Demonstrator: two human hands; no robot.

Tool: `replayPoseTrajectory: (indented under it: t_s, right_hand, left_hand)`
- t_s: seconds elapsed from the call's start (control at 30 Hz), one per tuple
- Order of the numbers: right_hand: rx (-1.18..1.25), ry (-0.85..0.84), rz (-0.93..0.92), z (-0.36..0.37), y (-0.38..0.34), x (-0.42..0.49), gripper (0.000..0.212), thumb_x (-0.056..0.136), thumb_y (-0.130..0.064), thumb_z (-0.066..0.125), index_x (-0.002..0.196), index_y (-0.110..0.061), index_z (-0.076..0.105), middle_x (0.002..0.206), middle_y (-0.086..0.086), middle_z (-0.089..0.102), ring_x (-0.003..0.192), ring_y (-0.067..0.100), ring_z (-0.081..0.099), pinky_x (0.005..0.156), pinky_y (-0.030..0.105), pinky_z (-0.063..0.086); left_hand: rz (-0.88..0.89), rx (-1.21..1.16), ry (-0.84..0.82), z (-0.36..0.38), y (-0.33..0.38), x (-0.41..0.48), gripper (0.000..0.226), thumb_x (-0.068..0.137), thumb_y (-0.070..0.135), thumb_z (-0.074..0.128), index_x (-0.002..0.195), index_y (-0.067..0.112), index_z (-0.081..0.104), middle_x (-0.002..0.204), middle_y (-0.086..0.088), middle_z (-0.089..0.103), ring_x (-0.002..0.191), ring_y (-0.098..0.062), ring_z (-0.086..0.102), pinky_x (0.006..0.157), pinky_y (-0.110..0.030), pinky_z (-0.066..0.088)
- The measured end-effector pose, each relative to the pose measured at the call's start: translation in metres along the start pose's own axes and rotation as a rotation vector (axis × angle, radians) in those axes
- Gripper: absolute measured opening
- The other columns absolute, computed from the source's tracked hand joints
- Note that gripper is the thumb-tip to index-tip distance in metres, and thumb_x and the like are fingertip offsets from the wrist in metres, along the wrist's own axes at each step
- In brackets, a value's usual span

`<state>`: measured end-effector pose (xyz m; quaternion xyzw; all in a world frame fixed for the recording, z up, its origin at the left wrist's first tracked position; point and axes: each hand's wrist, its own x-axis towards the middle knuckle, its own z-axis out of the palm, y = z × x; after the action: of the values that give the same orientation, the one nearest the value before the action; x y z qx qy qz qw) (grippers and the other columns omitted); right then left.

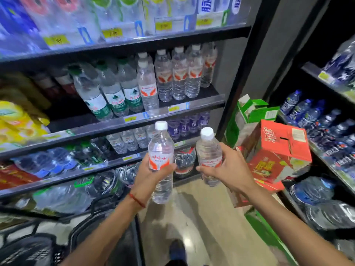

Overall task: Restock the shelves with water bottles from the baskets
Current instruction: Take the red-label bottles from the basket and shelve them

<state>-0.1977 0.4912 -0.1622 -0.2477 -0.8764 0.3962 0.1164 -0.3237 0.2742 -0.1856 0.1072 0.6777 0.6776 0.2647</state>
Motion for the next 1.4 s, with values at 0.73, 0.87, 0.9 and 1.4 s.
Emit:
replayPoseTrajectory:
  t_s: [0.73,0.87,0.9,1.4]
  right_hand:
    - [0.379,0.172,-0.255,0.046,-0.083,0.240,0.069,0.064,-0.031,0.101,0.122,-0.016,0.067,0.105,-0.015,0.073,0.103,0.005,0.070,0.093,0.018,0.054]
    - [0.355,0.106,-0.266,0.055,-0.083,0.261,0.070,0.062,-0.042,0.100,0.120,-0.021,0.068,0.107,-0.016,0.075,0.105,0.009,0.071,0.102,0.044,0.055]
    - [0.350,0.080,-0.270,0.056,-0.084,0.266,0.069,0.062,-0.041,0.100,0.120,-0.019,0.069,0.107,-0.014,0.075,0.103,0.008,0.071,0.101,0.044,0.056]
    - [0.143,0.025,-0.151,0.083,-0.089,0.290,0.100,0.067,-0.058,0.093,0.142,-0.010,0.048,0.139,0.004,0.054,0.125,0.018,0.052,0.109,0.039,0.045]
  left_hand:
    - [0.068,0.082,0.177,-0.051,0.045,0.110,0.046,0.069,0.019,0.081,0.111,0.009,0.065,0.097,-0.005,0.078,0.086,-0.015,0.073,0.076,-0.022,0.057]
    - [0.066,0.061,0.227,-0.041,0.044,0.111,0.058,0.063,0.029,0.087,0.113,0.008,0.064,0.093,0.000,0.077,0.085,-0.014,0.073,0.074,-0.022,0.057]
    - [0.061,0.053,0.247,-0.039,0.044,0.110,0.062,0.062,0.030,0.087,0.114,0.008,0.063,0.093,0.001,0.078,0.085,-0.014,0.073,0.073,-0.022,0.057]
    - [0.025,0.003,0.316,-0.030,0.038,0.105,0.056,0.073,0.039,0.082,0.121,0.016,0.063,0.098,0.003,0.074,0.090,-0.011,0.070,0.079,-0.022,0.055]
